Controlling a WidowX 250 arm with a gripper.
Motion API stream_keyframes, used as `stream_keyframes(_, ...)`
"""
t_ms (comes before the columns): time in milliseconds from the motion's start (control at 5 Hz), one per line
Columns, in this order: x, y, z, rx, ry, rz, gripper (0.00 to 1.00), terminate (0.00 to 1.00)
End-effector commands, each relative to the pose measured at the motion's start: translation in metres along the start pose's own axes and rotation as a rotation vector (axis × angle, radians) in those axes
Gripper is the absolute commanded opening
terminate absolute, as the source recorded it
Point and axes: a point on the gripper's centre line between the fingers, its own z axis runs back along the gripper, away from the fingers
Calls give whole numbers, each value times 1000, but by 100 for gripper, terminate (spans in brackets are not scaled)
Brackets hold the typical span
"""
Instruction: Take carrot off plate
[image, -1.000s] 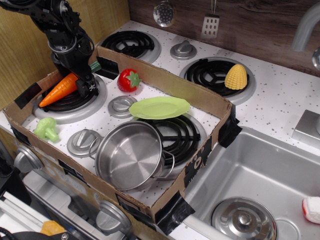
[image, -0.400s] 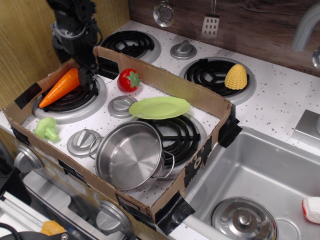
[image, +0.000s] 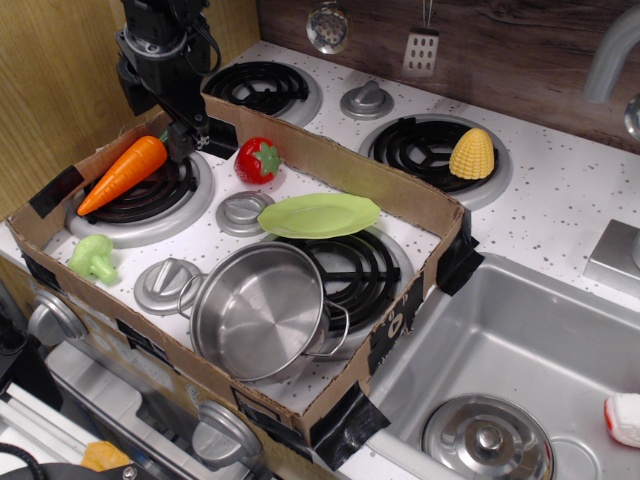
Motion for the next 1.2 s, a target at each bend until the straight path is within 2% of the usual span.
stream_keyframes(0,10,13,22,52,-57,13,100,0)
stream_keyframes(800,10,13,22,52,-57,13,100,0)
stream_keyframes(1000,10,13,22,52,-57,13,100,100)
